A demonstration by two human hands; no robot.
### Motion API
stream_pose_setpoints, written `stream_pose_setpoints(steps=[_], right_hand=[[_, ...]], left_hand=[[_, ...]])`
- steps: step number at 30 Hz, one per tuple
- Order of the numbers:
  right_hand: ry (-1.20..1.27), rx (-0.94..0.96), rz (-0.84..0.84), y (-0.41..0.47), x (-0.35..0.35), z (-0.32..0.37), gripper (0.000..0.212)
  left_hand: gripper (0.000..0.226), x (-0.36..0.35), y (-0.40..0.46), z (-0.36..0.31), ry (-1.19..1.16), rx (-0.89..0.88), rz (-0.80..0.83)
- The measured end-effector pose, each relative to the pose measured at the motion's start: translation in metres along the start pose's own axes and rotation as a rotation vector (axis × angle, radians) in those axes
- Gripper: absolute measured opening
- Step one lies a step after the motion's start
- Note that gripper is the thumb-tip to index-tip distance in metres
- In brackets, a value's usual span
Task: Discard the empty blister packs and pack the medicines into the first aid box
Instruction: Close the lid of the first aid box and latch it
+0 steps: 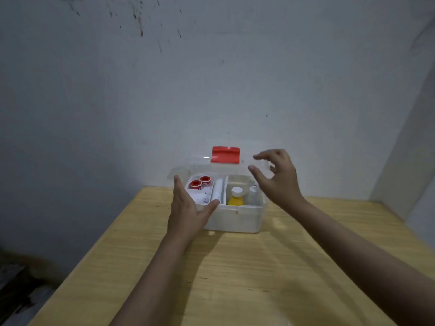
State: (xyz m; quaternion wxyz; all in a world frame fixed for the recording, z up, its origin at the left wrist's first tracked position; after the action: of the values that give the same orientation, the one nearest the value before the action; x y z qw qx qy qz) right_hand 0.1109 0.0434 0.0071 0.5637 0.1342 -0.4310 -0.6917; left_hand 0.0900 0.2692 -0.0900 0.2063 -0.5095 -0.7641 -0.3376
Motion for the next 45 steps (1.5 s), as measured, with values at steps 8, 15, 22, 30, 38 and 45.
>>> stream_pose_setpoints(steps=[8, 15, 22, 30, 38, 45], right_hand=[[-0.056, -0.038, 0.123, -0.056, 0.0, -0.006, 0.031], [-0.037, -0.042, 0.104, -0.034, -0.009, 0.014, 0.019], [0.181, -0.465, 0.099, -0.031, -0.036, -0.01, 0.019], [0.053, -0.367, 0.307, -0.042, -0.043, -0.011, 0.042], [-0.154, -0.116, 0.281, -0.056, -0.046, -0.006, 0.054], [-0.262, -0.023, 0.275, -0.055, -0.052, -0.016, 0.054]], left_hand=[[0.078, 0.013, -0.016, -0.019, 0.158, -0.256, -0.206], [0.041, 0.017, -0.013, -0.016, 0.036, -0.251, -0.195], [0.031, 0.025, -0.01, -0.018, -0.109, -0.192, -0.214], [0.03, 0.029, -0.008, -0.016, -0.126, -0.17, -0.185], [0.031, 0.026, -0.008, -0.016, -0.133, -0.164, -0.201], [0.031, 0.02, -0.001, -0.015, -0.178, -0.166, -0.21]])
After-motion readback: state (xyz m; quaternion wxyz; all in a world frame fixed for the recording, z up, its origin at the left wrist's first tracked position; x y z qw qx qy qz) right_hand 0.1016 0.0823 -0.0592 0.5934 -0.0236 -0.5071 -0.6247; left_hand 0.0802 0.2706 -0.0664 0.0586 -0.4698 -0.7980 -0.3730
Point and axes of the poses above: each hand's wrist, its own y-axis towards the middle knuckle, its own x-axis out of the back of the hand, z = x × y, the point moved 6 cm from there along y, towards the middle knuckle, and after that the axes turned 8 degrees about y, right-handed, at the moved point
